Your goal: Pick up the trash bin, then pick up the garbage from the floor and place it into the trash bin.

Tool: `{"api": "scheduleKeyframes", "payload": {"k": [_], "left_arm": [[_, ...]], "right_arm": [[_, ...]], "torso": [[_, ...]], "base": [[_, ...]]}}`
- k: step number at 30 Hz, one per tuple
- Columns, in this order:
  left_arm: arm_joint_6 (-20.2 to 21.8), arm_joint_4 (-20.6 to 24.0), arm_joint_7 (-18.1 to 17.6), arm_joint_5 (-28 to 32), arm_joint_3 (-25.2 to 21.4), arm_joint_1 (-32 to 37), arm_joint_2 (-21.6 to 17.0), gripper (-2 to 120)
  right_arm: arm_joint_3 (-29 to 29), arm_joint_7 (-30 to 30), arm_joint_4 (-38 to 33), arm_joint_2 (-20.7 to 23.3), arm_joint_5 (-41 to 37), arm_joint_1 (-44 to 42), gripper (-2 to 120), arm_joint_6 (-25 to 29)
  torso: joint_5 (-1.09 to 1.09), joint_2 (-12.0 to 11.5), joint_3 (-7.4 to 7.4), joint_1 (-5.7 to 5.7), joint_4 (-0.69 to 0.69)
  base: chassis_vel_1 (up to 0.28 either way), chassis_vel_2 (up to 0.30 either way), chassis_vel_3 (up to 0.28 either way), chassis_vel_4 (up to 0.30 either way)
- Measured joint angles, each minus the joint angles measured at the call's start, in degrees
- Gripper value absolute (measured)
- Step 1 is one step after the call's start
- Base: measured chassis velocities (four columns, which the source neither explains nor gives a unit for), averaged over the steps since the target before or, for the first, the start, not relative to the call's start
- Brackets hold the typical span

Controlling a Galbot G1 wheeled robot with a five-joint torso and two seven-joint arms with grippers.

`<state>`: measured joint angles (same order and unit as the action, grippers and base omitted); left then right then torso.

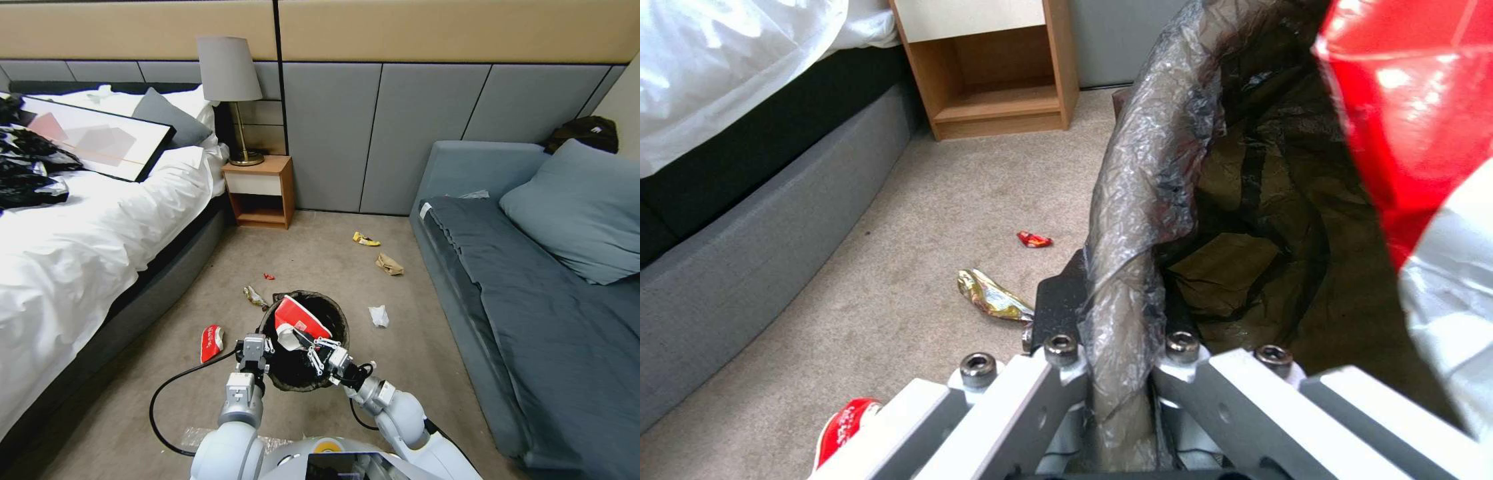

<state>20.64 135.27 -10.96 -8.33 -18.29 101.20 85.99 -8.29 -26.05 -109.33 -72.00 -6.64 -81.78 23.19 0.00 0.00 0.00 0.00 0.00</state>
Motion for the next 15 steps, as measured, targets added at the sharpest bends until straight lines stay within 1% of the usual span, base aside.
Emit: {"api": "scheduleKeyframes", "payload": {"k": [2,3,6,7,8,9,11,12,14,15], "left_arm": [[0.0,0.0,0.0,0.0,-0.1,0.0,0.0,0],[0.0,0.0,0.0,0.0,-0.1,0.0,0.0,0],[0.0,0.0,0.0,0.1,-0.1,0.0,0.0,0],[0.0,0.0,0.0,0.1,-0.1,0.0,0.0,0],[0.0,0.0,0.0,0.1,-0.1,0.0,0.0,0],[0.0,0.0,0.0,0.1,0.0,0.0,0.0,0],[0.1,0.0,0.0,0.1,0.0,-0.1,0.0,0],[0.1,0.0,0.0,0.1,0.0,-0.1,0.0,0],[0.1,0.1,0.0,0.1,0.0,0.0,-0.1,0],[0.1,0.1,0.0,0.1,0.0,0.0,-0.1,0]], "right_arm": [[-0.5,0.0,0.1,0.0,0.1,-0.2,14,0.4],[-0.5,0.0,0.1,0.0,0.1,-0.2,14,0.4],[-1.0,-0.1,0.1,0.0,0.1,-0.4,27,0.6],[-1.0,-0.1,0.1,0.0,0.1,-0.4,27,0.6],[-1.1,-0.1,0.0,0.0,0.1,-0.6,30,0.6],[-1.2,-0.2,-0.1,0.0,0.1,-0.7,37,0.7],[-1.4,-0.3,-0.2,0.0,0.1,-0.8,45,0.7],[-1.4,-0.3,-0.2,0.0,0.1,-0.8,45,0.7],[-1.4,-0.3,-0.4,0.1,0.1,-0.9,54,0.7],[-1.4,-0.3,-0.6,0.1,0.1,-0.9,62,0.7]], "torso": [[0.0,0.0,0.0,0.0,0.0],[0.0,0.0,0.0,0.0,0.0],[0.0,0.0,0.0,0.0,0.0],[0.0,0.0,0.0,0.0,0.0],[0.0,0.0,0.0,0.0,0.0],[0.0,0.0,0.0,0.0,0.0],[0.0,0.0,0.0,0.0,0.0],[0.0,0.0,0.0,0.0,0.0],[0.0,0.0,0.0,0.0,0.0],[0.0,0.0,0.0,0.0,0.0]], "base": [[0.0,0.0,0.0,0.0],[0.0,0.0,0.0,0.0],[0.0,0.0,0.0,0.0],[0.0,0.0,0.0,0.0],[0.0,0.0,0.0,0.0],[0.0,0.0,0.0,0.0],[0.0,0.0,0.0,0.0],[0.0,0.0,0.0,0.0],[0.0,0.0,0.0,0.0],[0.0,0.0,0.0,0.0]]}}
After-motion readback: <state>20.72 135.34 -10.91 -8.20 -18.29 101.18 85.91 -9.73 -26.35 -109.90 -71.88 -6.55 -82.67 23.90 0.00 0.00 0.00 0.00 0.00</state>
